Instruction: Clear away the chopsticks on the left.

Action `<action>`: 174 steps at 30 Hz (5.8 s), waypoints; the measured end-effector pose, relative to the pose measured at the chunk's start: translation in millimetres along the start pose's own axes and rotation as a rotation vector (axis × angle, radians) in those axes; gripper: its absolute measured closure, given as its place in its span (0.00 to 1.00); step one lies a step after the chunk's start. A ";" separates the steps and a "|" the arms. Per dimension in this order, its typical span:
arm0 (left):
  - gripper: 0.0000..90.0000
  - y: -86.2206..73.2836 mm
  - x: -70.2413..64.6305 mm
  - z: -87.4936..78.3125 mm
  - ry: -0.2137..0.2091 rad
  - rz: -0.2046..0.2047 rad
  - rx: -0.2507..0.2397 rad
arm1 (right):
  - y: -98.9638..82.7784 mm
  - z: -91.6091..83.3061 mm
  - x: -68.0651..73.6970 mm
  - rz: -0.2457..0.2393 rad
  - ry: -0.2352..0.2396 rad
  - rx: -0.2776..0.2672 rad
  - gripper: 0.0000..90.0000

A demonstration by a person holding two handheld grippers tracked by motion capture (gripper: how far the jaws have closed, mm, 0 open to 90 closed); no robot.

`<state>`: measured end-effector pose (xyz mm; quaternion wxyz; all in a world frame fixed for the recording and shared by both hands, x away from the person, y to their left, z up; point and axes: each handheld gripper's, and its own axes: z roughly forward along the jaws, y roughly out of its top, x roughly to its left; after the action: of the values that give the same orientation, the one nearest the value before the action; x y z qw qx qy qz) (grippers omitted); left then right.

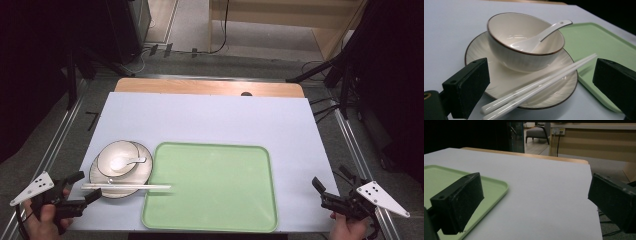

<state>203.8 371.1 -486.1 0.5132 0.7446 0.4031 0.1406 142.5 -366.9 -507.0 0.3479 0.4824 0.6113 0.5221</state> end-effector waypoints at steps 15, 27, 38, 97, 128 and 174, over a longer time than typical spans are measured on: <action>1.00 20.7 -40.0 9.0 -0.121 -0.004 0.003 | -2.5 5.4 5.0 -0.011 -0.018 0.040 0.01; 1.00 8.9 -59.5 57.9 -0.140 0.053 0.196 | -3.1 7.2 4.9 -0.003 -0.024 0.052 0.01; 1.00 8.4 -57.1 82.6 -0.059 0.037 0.244 | -3.3 6.4 5.1 -0.010 -0.029 0.060 0.01; 0.87 13.3 -34.1 54.5 0.046 0.076 0.359 | -4.7 11.1 8.7 -0.040 -0.027 0.115 0.15; 0.94 25.2 -57.8 64.9 -0.021 0.121 0.329 | -4.3 9.5 7.4 -0.041 -0.031 0.109 0.15; 0.87 14.6 -130.0 151.5 -0.063 0.025 0.297 | -2.7 7.2 3.1 -0.033 -0.037 0.094 0.15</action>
<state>222.2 173.6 -512.4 0.4081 0.8213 0.3938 0.0622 147.6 -361.7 -510.9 0.3445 0.4975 0.6367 0.4779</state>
